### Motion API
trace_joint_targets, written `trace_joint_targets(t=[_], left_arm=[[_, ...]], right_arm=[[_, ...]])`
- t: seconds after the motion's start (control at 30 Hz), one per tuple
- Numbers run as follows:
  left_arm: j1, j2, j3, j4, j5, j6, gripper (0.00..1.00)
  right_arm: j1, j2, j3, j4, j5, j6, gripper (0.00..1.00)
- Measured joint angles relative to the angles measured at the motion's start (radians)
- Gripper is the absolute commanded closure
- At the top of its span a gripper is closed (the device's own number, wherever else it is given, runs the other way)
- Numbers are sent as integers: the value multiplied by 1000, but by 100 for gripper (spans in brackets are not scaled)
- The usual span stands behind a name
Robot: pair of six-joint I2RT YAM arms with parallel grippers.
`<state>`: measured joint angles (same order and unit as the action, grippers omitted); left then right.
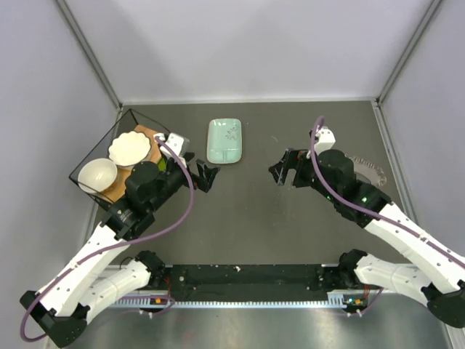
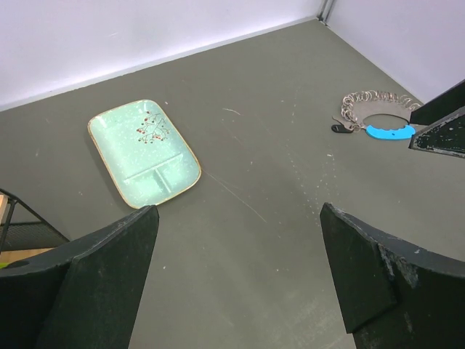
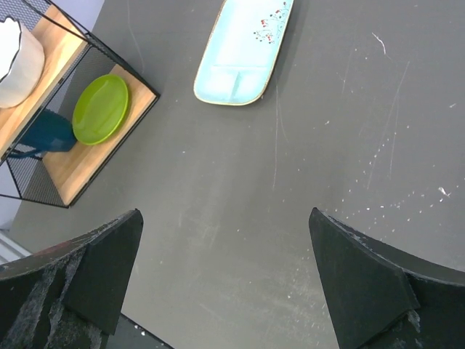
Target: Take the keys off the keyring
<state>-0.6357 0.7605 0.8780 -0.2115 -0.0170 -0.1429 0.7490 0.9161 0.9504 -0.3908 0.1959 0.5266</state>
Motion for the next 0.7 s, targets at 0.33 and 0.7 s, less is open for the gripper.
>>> trace_joint_targets(t=[0.33, 0.7], left_arm=[[0, -1, -1, 0, 0, 3, 3], [0, -6, -2, 0, -4, 2, 5]], right_arm=[[0, 66, 0, 2, 103, -23, 1], [-354, 474, 84, -32, 161, -89, 30]])
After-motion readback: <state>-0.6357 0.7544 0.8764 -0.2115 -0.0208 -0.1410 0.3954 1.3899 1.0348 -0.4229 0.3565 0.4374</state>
